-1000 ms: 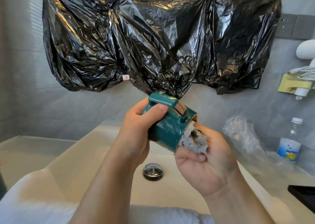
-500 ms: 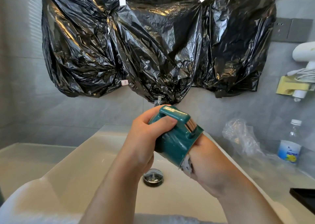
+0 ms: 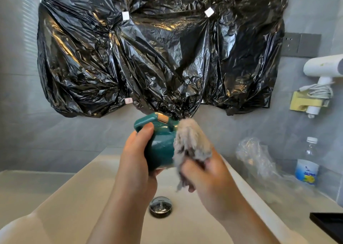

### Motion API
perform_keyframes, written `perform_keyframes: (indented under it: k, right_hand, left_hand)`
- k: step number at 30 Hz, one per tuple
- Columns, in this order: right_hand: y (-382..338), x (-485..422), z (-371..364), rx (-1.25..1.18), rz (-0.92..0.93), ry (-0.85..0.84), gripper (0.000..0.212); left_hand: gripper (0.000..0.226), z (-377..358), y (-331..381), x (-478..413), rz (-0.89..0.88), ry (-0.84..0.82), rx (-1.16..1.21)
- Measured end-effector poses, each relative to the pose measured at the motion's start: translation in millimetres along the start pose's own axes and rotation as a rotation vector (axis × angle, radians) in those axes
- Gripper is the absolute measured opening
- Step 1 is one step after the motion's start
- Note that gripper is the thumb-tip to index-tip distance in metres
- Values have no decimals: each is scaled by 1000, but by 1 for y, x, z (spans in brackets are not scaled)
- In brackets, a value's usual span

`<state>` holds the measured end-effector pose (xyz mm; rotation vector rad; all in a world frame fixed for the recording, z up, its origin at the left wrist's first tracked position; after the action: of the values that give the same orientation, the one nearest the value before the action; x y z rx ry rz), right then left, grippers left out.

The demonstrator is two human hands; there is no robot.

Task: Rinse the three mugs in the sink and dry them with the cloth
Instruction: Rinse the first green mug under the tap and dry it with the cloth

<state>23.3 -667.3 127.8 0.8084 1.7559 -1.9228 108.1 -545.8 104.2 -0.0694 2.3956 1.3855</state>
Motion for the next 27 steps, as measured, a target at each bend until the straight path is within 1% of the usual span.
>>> perform_keyframes:
  k: [1, 2, 4, 6, 7, 9, 10, 11, 13, 14, 16, 18, 20, 22, 23, 24, 25, 26, 27]
  right_hand:
    - [0, 0, -7, 112, 36, -47, 22]
    - [0, 0, -7, 182, 61, -49, 27]
    - [-2, -2, -1, 202, 71, -22, 30]
    - [-6, -2, 2, 191, 80, -29, 28]
    - [-7, -2, 4, 203, 76, -34, 27]
    - [-5, -2, 9, 224, 36, -75, 22]
    - [-3, -3, 11, 218, 5, -102, 16]
    - [0, -3, 13, 205, -25, -122, 11]
    - [4, -3, 18, 173, -60, -148, 7]
    - [4, -3, 21, 158, -64, -154, 8]
    - [4, -3, 25, 128, -57, -154, 12]
    - [3, -4, 28, 129, -26, -114, 17]
    - [2, -8, 39, 177, 24, 23, 24]
    - [-1, -9, 57, 232, 63, 219, 31]
    - [-5, -8, 64, 292, 90, 304, 36]
    - [-12, -5, 68, 363, 141, 361, 40]
    - [-21, -2, 67, 424, 210, 383, 46]
    - [-30, 0, 59, 468, 276, 369, 57]
    - [-35, 0, 47, 500, 319, 316, 60]
  left_hand:
    - [36, -5, -2, 1, 13, -25, -18]
    - [34, -7, -5, 2, 28, -43, -42]
    - [30, -8, -9, 3, 78, -68, -67]
    - [29, -11, -13, 3, 103, -119, -109]
    - [26, -12, -11, 3, 87, -132, -148]
    - [13, -9, 0, 1, -26, -109, -251]
    - [16, -8, 8, 1, -94, -115, -306]
    - [20, -10, 13, 2, -139, -151, -362]
    - [13, -20, 20, 7, -191, -289, -419]
    - [16, -23, 22, 10, -214, -350, -431]
    - [25, -24, 25, 15, -230, -418, -462]
    - [26, -22, 26, 15, -237, -423, -491]
    - [31, -14, 22, 9, -195, -290, -438]
    - [40, 0, 12, 0, -85, -74, -310]
    - [47, 5, 9, -1, -54, 17, -264]
    - [51, 8, 8, -2, -47, 72, -234]
    - [50, 8, 7, -2, -43, 99, -236]
    - [49, 6, 6, -1, -43, 89, -248]
    - [49, 1, 5, 0, -43, 66, -267]
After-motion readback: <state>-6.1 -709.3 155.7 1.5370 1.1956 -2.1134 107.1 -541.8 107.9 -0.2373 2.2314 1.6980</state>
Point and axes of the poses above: each hand's wrist, its own x-axis away from the middle knuckle, its own z-axis out of the back of the hand, y = z × x, the point moved 10 cm from there along -x, towards the middle knuckle, and after that the axes turned 10 degrees about -x, right-handed, at the moved point
